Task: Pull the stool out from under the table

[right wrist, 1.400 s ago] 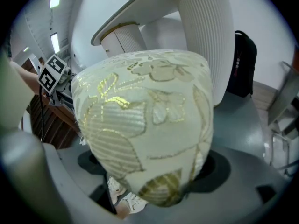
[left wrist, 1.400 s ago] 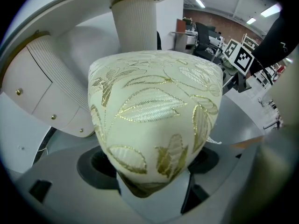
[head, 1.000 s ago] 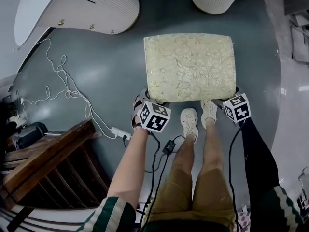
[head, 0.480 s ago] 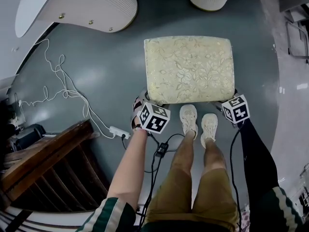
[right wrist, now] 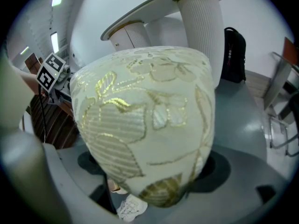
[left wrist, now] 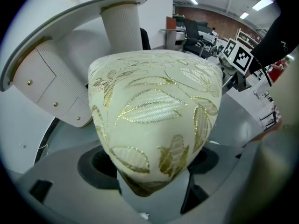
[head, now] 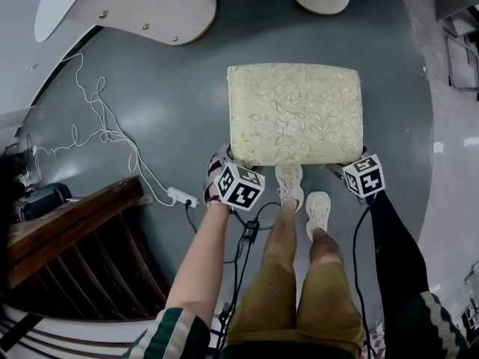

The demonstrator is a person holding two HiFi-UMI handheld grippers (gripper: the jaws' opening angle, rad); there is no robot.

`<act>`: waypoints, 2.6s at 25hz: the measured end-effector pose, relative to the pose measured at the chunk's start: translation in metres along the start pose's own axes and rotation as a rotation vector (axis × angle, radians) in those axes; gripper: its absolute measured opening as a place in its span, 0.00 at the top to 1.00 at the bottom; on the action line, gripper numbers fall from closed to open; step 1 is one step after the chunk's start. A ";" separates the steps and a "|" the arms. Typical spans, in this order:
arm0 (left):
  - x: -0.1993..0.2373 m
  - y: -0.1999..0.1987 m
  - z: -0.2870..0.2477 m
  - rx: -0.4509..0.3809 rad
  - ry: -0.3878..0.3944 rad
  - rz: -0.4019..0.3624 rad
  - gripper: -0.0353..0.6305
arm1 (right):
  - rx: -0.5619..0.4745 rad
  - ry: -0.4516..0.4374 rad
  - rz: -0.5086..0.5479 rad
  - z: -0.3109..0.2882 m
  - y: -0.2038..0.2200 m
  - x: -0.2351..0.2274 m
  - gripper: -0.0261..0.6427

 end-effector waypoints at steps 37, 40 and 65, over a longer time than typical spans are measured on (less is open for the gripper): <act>0.001 -0.011 0.011 0.104 0.018 0.037 0.33 | 0.062 -0.041 -0.026 0.006 -0.007 -0.001 0.21; 0.009 -0.010 0.008 0.061 0.018 -0.014 0.33 | 0.015 0.009 -0.039 0.006 -0.004 0.007 0.21; 0.011 -0.009 0.007 0.095 0.077 -0.001 0.34 | 0.130 0.006 -0.053 0.010 -0.008 0.010 0.21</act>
Point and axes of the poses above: the fingertips, and each gripper's own axes: z backward along the fingers, x to its left, y out of its underside, the point moved 9 cm from there along z, backward along the fingers, and after that the axes turned 8 degrees about -x, right-handed, at the moved point
